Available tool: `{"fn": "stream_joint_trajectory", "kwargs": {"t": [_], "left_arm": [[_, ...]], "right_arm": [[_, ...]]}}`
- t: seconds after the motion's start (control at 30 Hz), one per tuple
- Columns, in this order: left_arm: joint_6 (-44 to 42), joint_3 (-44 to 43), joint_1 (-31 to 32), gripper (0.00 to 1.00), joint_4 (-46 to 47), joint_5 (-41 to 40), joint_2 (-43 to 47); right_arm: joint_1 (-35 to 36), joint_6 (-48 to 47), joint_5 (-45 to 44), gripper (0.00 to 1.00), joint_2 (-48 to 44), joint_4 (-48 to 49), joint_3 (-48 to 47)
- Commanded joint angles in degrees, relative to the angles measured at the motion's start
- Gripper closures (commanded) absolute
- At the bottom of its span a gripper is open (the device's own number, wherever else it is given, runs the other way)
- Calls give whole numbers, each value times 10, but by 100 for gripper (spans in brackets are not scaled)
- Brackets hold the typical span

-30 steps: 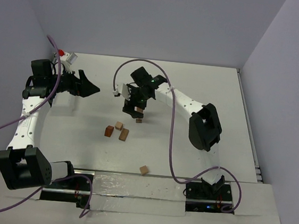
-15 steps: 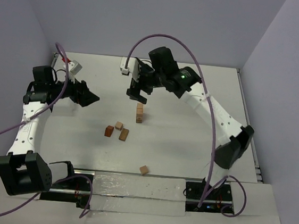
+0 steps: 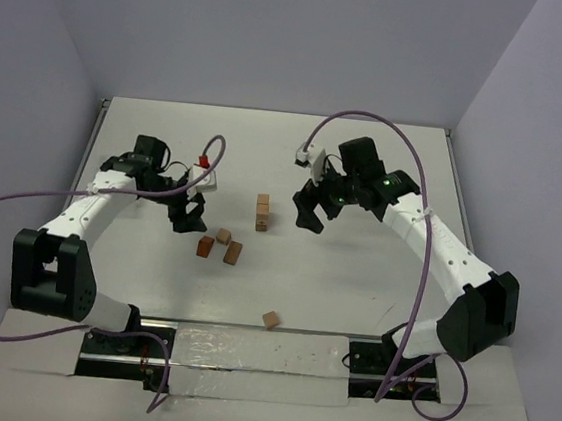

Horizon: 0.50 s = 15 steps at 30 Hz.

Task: Build the wood block tower

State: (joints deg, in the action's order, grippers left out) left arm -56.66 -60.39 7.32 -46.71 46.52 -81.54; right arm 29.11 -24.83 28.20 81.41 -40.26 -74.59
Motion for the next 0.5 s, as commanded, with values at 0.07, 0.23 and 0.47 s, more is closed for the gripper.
{"fn": "stream_joint_trajectory", "kwargs": {"t": [0.07, 0.23, 0.47], "left_arm": [[-108, 5, 65, 20, 47, -13, -56], [-140, -8, 86, 24, 66, -20, -107], [-189, -25, 107, 29, 55, -46, -156]], "right_arm": [[-53, 39, 23, 0, -92, 50, 73], [-86, 45, 36, 0, -114, 58, 107], [-98, 50, 42, 0, -126, 70, 138]]}}
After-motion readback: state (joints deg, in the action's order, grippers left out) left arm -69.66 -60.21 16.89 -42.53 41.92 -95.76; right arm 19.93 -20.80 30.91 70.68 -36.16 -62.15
